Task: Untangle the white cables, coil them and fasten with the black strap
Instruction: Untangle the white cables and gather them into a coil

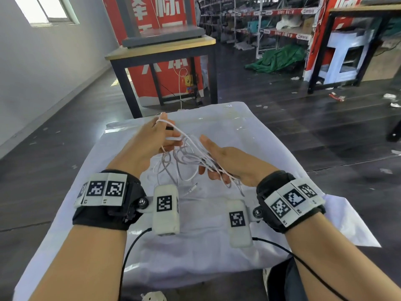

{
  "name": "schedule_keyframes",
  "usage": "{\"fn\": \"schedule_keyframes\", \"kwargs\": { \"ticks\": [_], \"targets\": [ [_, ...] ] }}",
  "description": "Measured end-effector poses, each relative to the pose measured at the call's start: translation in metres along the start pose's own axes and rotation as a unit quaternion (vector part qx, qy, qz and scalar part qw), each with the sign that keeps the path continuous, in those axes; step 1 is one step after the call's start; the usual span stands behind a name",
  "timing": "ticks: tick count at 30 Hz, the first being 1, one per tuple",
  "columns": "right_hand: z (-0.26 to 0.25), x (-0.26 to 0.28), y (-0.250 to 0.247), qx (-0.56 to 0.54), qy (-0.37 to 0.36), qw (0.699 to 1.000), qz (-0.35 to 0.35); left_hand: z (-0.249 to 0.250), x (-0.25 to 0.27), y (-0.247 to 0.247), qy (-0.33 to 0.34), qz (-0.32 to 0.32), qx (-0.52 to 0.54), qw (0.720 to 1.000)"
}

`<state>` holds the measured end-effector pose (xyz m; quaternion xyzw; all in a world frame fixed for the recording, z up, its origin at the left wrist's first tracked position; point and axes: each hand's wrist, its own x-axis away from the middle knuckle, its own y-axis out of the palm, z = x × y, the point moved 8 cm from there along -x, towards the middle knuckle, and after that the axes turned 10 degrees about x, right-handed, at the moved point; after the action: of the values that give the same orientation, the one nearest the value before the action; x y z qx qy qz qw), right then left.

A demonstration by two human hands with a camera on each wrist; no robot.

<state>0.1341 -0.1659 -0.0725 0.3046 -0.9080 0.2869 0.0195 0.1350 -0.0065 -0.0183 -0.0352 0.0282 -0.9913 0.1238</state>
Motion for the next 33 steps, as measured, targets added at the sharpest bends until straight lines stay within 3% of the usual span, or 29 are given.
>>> {"fn": "schedule_keyframes", "kwargs": {
  "ticks": [5,8,11,14,17,24,28,33],
  "targets": [
    [-0.004,0.000,0.010,0.049,-0.022,0.998,-0.044,-0.006,-0.001,-0.006,-0.012,0.019,-0.045,0.999],
    [-0.003,-0.001,0.009,0.026,-0.031,0.999,-0.032,-0.010,-0.006,-0.009,-0.018,0.013,-0.089,0.996],
    [-0.001,-0.004,0.005,0.012,-0.041,0.999,-0.013,-0.009,-0.005,-0.003,-0.020,-0.026,-0.087,0.996],
    [-0.003,-0.006,0.007,-0.010,-0.050,0.999,-0.012,-0.007,0.003,0.012,-0.035,-0.106,-0.038,0.993],
    [-0.009,-0.004,0.007,-0.051,-0.062,0.997,-0.010,-0.008,0.010,0.023,-0.026,-0.152,-0.088,0.984],
    [-0.019,0.005,0.007,-0.054,-0.080,0.995,-0.029,0.005,0.001,0.020,0.109,-0.062,-0.125,0.984],
    [-0.023,0.007,0.013,-0.013,-0.103,0.994,-0.035,0.005,-0.003,0.018,0.134,-0.042,-0.120,0.983],
    [-0.017,0.000,0.005,0.046,-0.090,0.995,0.007,0.004,-0.005,0.020,0.137,-0.035,-0.120,0.983]
  ]
}}
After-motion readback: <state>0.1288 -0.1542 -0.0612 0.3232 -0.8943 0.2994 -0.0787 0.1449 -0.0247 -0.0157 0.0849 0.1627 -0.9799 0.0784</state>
